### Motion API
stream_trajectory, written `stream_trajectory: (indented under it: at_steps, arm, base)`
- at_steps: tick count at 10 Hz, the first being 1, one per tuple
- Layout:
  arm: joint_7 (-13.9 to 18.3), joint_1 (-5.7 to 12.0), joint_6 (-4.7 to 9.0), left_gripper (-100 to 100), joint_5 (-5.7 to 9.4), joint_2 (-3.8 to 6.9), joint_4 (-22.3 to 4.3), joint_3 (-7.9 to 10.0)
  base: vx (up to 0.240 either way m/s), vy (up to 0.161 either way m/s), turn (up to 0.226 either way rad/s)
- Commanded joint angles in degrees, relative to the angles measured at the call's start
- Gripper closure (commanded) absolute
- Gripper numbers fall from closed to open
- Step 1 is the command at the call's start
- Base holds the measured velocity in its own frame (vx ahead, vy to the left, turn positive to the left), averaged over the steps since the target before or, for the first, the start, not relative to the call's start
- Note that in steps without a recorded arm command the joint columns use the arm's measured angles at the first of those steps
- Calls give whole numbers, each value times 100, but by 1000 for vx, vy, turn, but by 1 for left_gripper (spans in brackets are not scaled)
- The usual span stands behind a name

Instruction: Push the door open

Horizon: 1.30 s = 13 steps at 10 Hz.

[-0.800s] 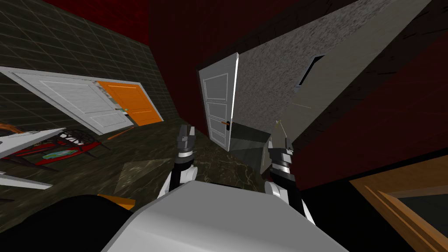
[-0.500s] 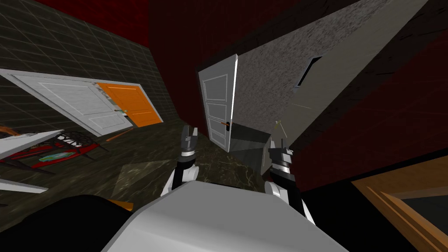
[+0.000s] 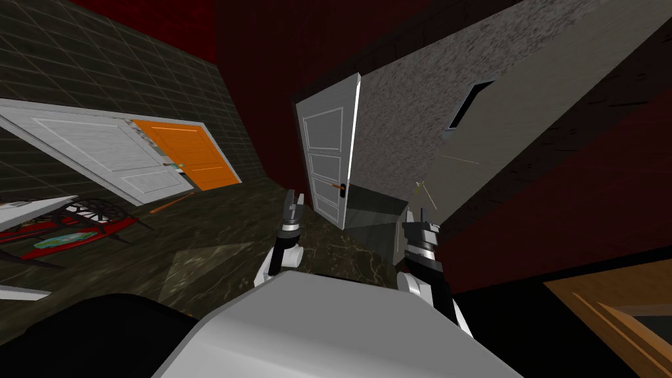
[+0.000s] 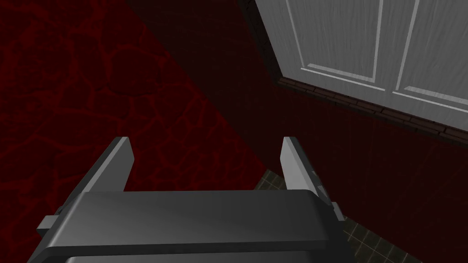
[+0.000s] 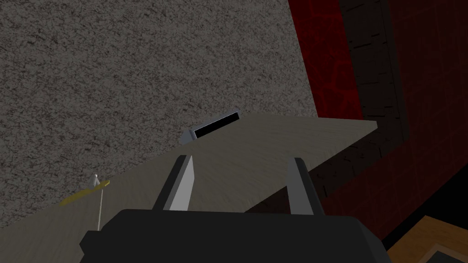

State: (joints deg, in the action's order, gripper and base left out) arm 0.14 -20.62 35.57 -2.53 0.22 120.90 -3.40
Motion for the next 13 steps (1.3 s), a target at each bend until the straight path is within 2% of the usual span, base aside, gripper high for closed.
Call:
stream_trajectory:
  at_steps: [1, 2, 4, 5, 6, 7, 10, 11, 13]
  arm:
    - [50, 181, -44, -100, 11, 49, -286, -18]
    - [50, 181, -44, -100, 11, 49, -313, -18]
    - [92, 427, -97, -100, 6, 86, -686, -74]
    - [92, 427, -97, -100, 6, 86, -729, -74]
    - [115, 559, -126, -100, 4, 103, -900, -104]
    - [115, 559, -126, -100, 4, 103, -953, -104]
    - [189, 983, -218, -100, -4, 145, -1590, -201]
    - [189, 983, -218, -100, -4, 145, -1671, -201]
    - [241, 1285, -284, -100, -9, 163, -2062, -269]
  base:
    - [98, 46, -29]
    - [55, 36, -8]
    - [53, 36, -24]
    - [53, 35, -13]
    - [60, 38, -16]
    - [45, 29, -14]
    - [77, 50, -33]
    - [58, 55, -12]
    - [69, 53, -26]
